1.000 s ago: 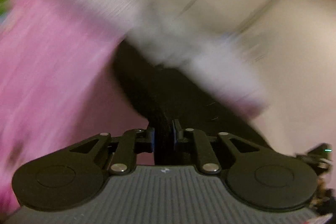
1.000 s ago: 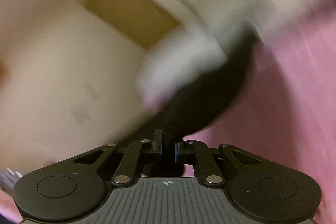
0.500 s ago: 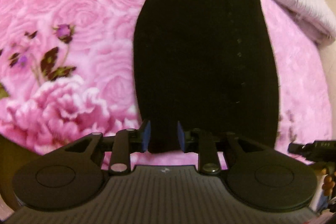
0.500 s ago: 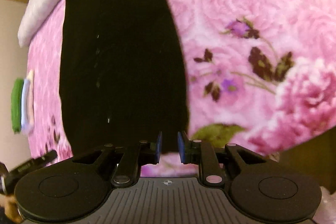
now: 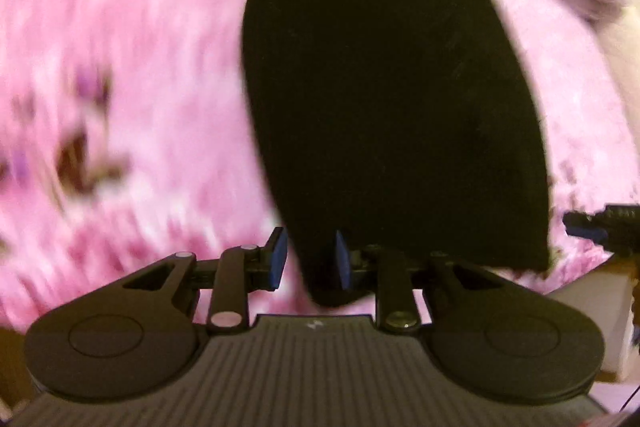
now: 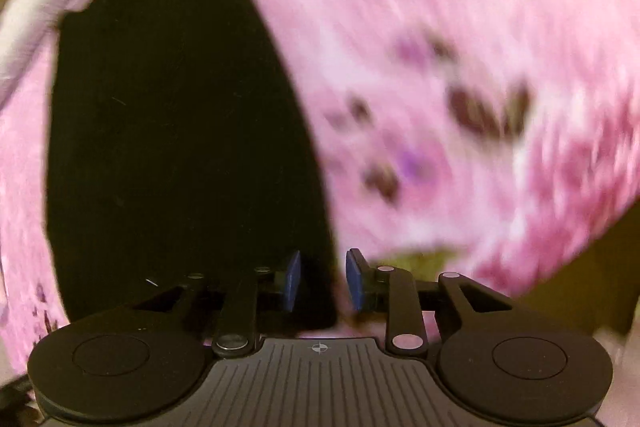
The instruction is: Fold clothes
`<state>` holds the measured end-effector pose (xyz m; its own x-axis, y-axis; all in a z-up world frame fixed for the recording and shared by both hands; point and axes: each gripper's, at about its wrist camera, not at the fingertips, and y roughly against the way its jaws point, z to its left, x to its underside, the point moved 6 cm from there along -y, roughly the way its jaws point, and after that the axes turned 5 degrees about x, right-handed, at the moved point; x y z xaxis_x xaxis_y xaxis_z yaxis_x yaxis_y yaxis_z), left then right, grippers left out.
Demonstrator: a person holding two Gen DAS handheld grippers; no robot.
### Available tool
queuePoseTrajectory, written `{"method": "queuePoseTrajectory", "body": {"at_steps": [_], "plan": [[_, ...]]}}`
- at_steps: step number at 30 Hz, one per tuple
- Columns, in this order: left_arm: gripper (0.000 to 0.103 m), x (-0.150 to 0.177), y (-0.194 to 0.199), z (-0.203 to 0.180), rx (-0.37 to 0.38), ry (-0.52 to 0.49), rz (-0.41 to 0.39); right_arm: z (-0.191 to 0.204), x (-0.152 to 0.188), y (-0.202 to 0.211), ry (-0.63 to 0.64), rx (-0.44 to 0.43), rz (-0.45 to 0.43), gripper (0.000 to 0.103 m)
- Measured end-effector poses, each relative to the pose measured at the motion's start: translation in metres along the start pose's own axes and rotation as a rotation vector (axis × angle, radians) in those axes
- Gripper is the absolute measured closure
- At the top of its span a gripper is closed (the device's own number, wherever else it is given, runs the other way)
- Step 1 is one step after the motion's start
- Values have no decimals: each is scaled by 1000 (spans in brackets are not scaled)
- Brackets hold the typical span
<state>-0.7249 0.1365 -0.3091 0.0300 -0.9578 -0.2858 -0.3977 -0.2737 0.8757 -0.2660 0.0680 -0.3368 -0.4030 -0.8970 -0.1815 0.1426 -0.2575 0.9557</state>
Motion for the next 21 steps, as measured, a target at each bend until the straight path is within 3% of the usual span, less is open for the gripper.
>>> {"method": "queuePoseTrajectory", "body": {"at_steps": [1,3,5,7,9,14,21], "plan": [[82,-9,5,-2,23,-16,-26,9,-4,9,23,-9,-45,74],[82,-21,-5,-4,57,-22,-6,22,-7,5,8,-34,-57,74],[82,-26,-28,-3,56,-34,62,30,-4,-9,-20,-33,-22,74],[82,-26,-44,-3,16,-53,122,37,0,-26,-18,25,55,74],[82,-36,-47,-7,19,-60,124,47,-6,-27,28,51,44,74],[82,-90,-53,-32,7,-95,104,86,-61,-5,190,14,-102,74],[80,-163,-90,-69,-16,-110,61,116,-141,-47,337,-7,-94,74]]}}
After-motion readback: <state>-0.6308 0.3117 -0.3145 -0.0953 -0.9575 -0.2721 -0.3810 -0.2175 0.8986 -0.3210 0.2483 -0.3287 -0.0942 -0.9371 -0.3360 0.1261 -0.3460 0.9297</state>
